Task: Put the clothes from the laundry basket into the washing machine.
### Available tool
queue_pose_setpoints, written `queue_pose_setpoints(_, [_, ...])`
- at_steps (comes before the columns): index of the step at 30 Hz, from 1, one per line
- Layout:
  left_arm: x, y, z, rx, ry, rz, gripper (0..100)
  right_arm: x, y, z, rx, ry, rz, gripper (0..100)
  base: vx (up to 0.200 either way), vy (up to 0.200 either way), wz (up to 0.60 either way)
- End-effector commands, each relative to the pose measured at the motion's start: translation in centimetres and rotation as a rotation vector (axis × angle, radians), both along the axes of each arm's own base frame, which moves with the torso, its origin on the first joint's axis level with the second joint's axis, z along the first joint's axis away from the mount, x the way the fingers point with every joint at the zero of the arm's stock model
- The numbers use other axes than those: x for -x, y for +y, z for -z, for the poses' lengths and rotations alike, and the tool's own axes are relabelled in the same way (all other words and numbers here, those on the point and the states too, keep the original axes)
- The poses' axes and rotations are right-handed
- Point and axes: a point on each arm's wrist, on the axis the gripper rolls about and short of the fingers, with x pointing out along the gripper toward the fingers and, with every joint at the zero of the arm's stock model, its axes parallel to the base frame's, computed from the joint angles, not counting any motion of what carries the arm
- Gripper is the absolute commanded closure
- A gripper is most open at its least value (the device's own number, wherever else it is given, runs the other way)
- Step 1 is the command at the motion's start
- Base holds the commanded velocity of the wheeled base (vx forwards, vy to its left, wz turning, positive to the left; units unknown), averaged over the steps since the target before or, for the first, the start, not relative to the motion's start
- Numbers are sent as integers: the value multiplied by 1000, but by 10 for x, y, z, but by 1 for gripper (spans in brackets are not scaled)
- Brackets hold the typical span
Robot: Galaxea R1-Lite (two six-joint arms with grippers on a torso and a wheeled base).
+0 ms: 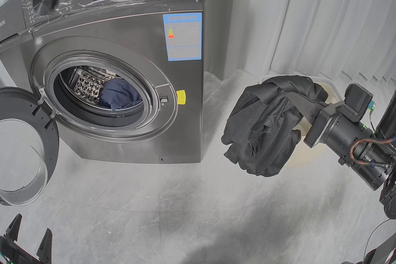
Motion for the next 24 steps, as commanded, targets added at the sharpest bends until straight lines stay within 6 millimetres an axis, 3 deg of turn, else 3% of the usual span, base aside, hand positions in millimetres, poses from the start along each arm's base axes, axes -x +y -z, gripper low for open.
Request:
queue_pose_setpoints(1, [0,0,5,1,6,-1,0,0,-1,-1,-3,-3,0,100,0,200,0])
queue_pose_setpoints(6, [0,0,5,1,6,-1,0,0,-1,-1,-4,-3,2,100,0,200,0])
queue_pose_setpoints(15, [0,0,5,2,7,-1,0,0,0,2,3,6,-4,100,0,0,0])
queue_pose_setpoints(24, [0,0,5,2,6,-1,0,0,0,2,3,6,-4,100,-200,0,0])
